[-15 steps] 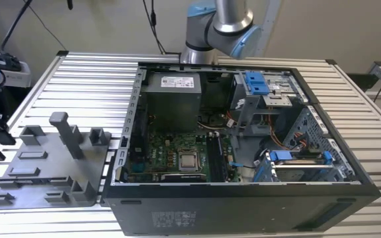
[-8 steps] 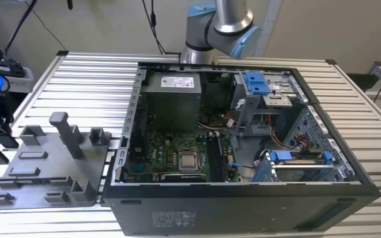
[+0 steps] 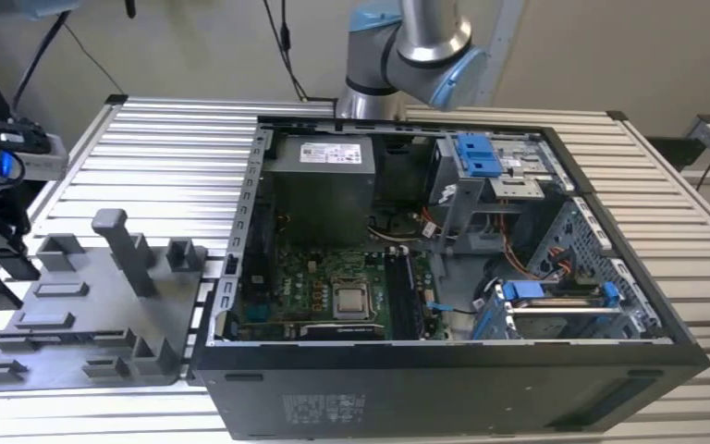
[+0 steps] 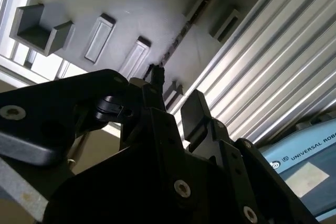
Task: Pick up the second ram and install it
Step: 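Pick up the second ram and move it above second insertion slot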
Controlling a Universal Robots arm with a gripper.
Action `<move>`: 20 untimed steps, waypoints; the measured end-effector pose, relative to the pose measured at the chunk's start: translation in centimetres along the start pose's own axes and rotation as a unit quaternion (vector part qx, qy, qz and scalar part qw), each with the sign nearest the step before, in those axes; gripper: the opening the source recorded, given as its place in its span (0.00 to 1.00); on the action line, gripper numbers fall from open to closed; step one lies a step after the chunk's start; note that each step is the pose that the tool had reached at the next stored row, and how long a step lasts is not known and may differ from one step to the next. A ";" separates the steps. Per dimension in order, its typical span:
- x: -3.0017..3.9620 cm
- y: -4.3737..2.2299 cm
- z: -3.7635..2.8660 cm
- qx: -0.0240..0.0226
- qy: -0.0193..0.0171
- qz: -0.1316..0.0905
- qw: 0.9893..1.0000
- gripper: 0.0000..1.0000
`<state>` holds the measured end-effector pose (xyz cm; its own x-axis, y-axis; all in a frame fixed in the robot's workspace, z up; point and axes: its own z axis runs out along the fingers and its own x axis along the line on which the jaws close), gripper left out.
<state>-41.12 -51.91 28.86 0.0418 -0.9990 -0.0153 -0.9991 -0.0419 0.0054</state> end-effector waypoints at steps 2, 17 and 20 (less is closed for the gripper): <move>0.01 0.00 0.32 0.000 0.000 0.000 1.000 0.42; 0.15 -0.01 2.51 0.001 -0.005 0.000 1.000 0.42; 0.15 -0.01 2.67 0.001 -0.005 0.000 1.000 0.42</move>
<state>-41.12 -52.01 26.18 0.0418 -0.9988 -0.0255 -0.9991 -0.0419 0.0026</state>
